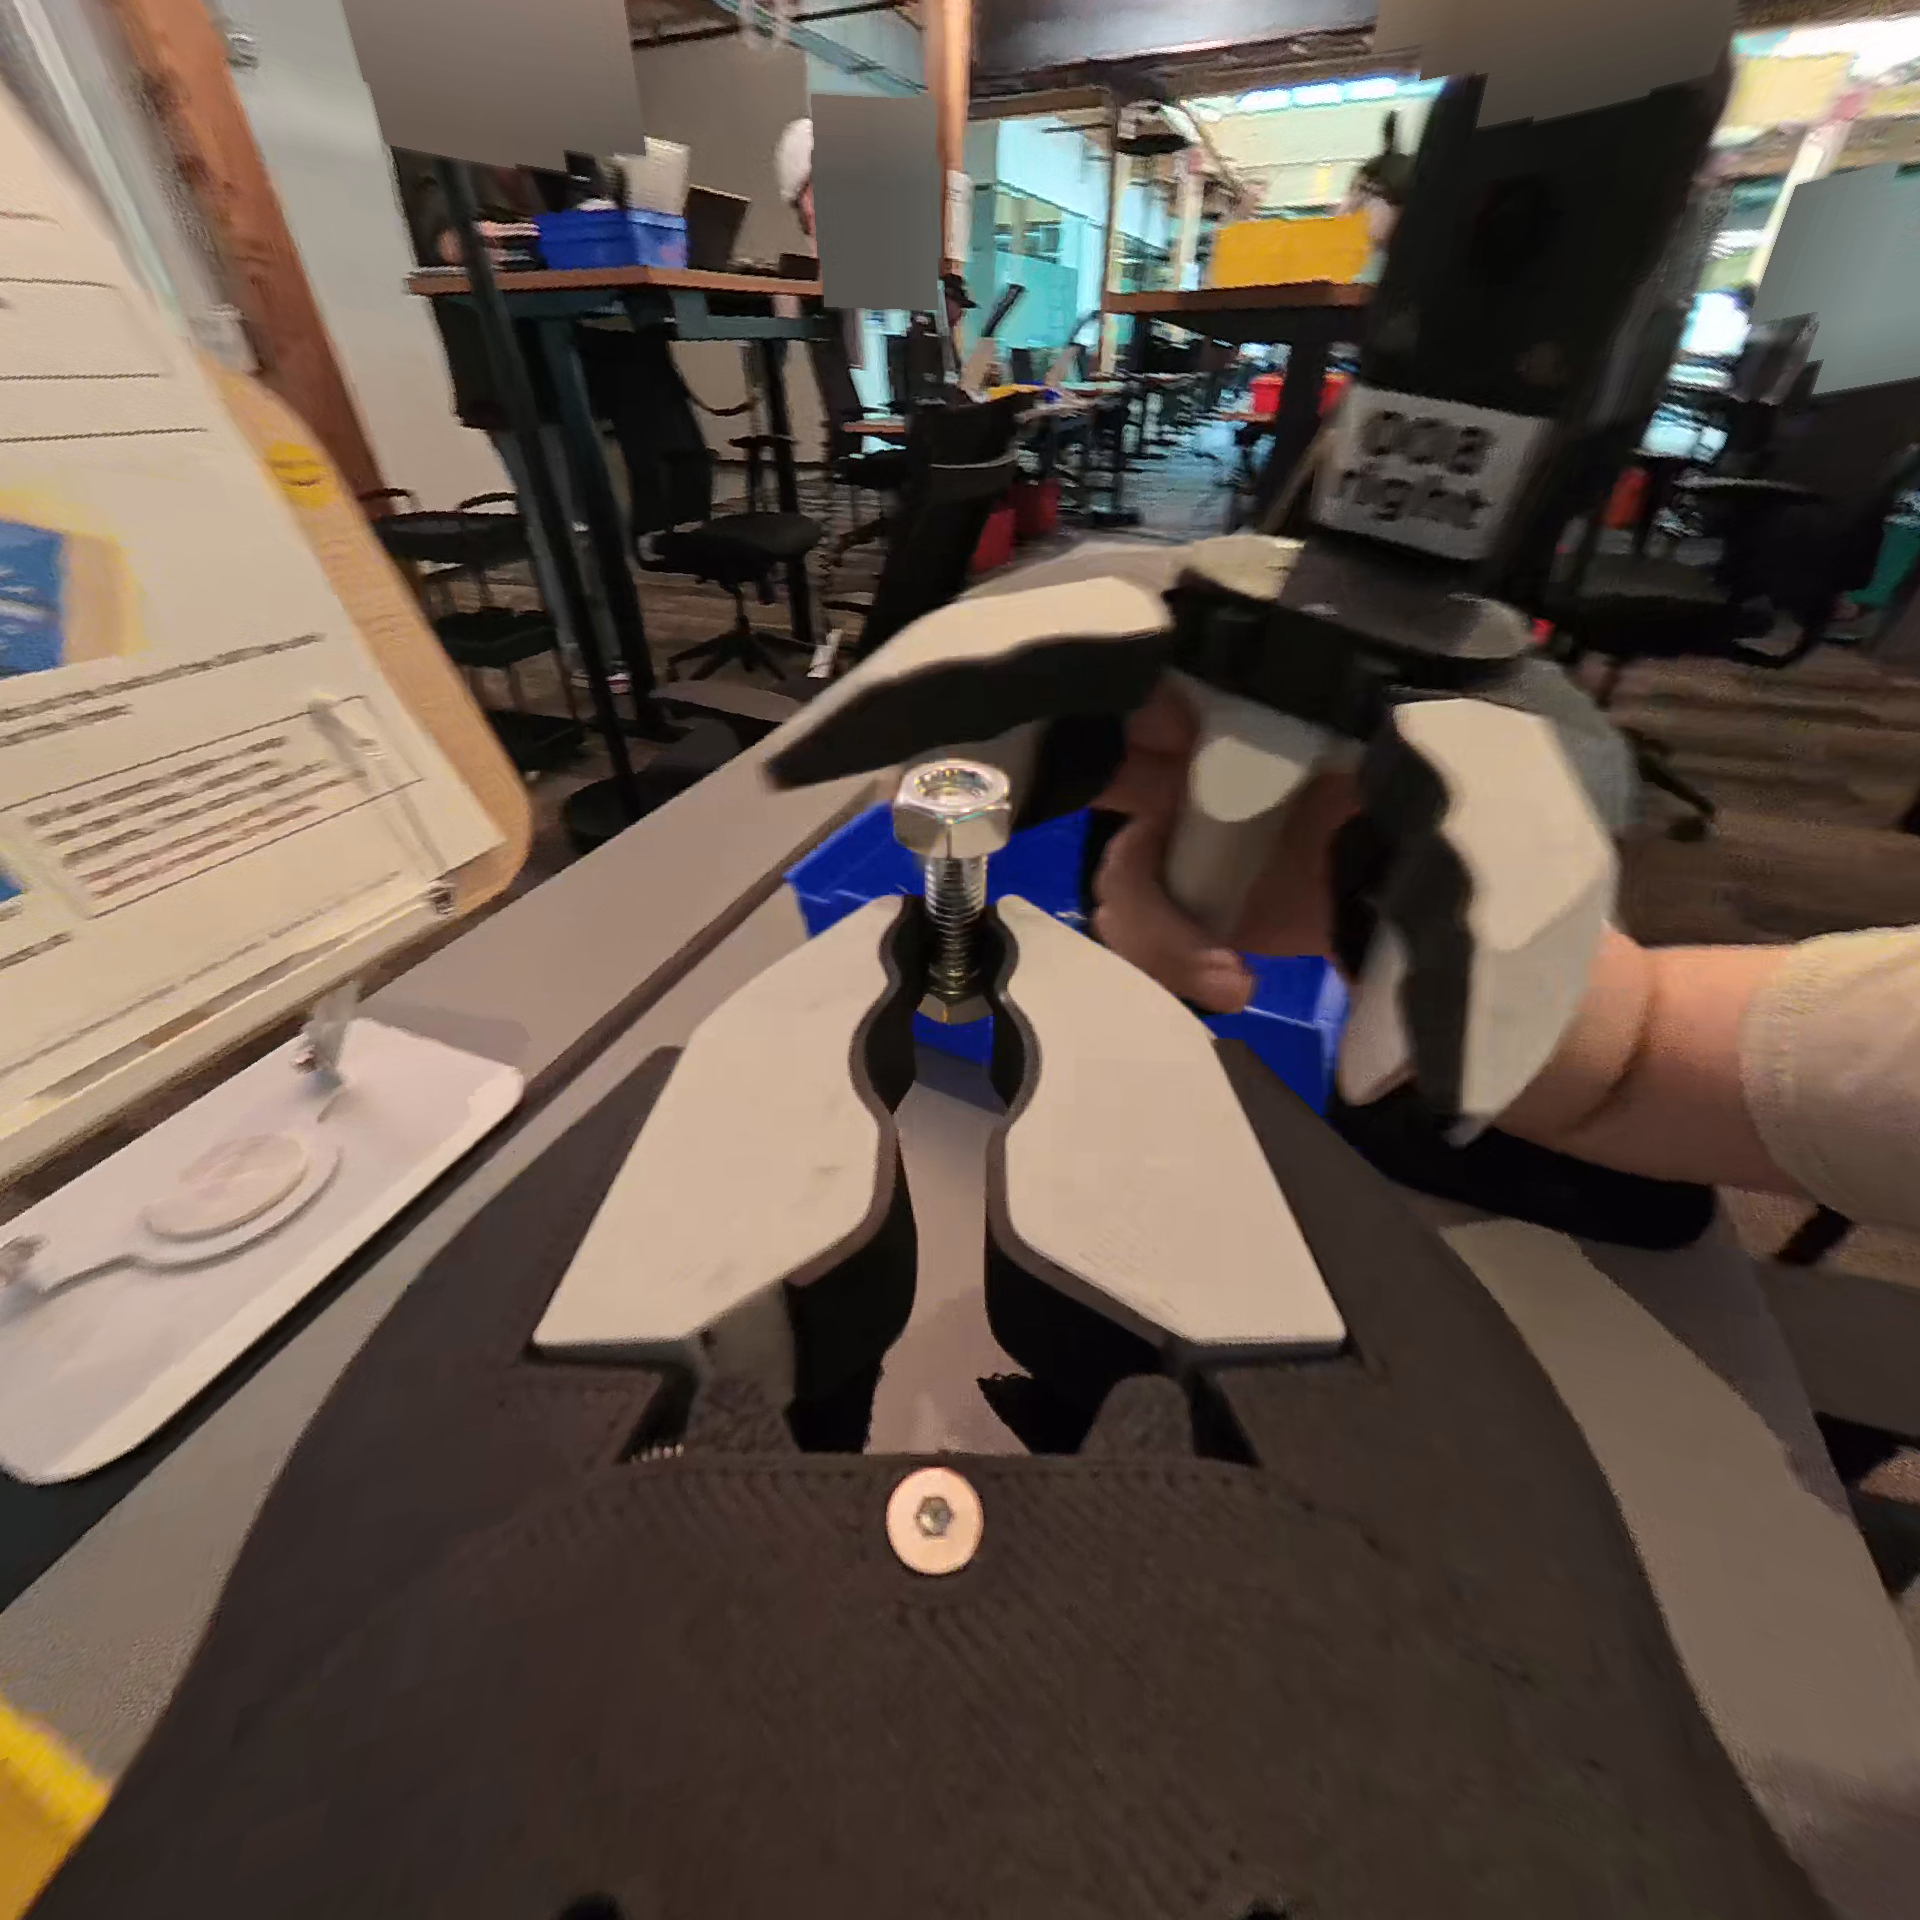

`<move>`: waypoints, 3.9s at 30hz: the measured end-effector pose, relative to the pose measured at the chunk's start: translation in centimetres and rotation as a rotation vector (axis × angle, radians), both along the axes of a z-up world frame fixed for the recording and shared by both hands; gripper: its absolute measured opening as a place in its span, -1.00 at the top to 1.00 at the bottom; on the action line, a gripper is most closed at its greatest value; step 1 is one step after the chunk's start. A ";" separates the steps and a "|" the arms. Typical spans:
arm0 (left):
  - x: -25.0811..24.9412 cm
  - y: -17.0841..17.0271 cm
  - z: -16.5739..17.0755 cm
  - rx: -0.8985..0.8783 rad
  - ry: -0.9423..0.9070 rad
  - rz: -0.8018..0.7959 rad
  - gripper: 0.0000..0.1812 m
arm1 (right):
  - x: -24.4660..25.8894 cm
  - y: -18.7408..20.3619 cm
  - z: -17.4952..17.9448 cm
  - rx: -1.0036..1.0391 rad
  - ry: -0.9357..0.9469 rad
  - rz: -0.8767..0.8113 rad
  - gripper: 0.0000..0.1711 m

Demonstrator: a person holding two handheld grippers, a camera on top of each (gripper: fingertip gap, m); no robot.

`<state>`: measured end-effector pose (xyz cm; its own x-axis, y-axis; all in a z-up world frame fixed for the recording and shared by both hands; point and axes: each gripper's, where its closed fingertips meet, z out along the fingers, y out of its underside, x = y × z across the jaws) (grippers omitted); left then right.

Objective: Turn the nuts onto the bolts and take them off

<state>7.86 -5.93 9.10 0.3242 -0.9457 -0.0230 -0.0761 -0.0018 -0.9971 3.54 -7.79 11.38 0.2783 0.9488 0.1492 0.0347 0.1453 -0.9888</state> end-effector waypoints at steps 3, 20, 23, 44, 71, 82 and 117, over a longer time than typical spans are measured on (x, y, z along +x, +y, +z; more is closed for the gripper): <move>1.0 -0.7 -1.0 0.034 0.072 -0.012 0.90 | -1.1 -1.2 -0.7 -0.034 -0.010 0.088 -0.20; -0.6 0.7 0.1 0.049 0.046 0.053 0.89 | -0.1 -1.7 -0.3 0.015 -0.075 0.056 -0.18; -2.5 1.8 1.6 -0.003 -0.047 0.094 0.90 | 0.8 -2.7 0.1 0.042 -0.118 0.089 0.06; 0.5 -1.5 0.6 -0.004 0.005 -0.073 0.89 | 0.1 -2.1 -0.4 0.000 -0.107 0.061 -0.08; 0.1 -2.4 1.5 -0.027 -0.034 -0.132 0.90 | 0.5 -2.9 0.5 0.044 -0.115 0.055 0.08; -0.1 -1.9 1.1 -0.060 -0.017 -0.113 0.89 | 3.1 -0.9 2.5 0.032 -0.014 -0.040 0.60; 1.2 -2.7 -1.4 -0.169 0.122 -0.180 0.57 | 34.1 6.5 -25.6 -1.279 -0.971 -0.708 0.88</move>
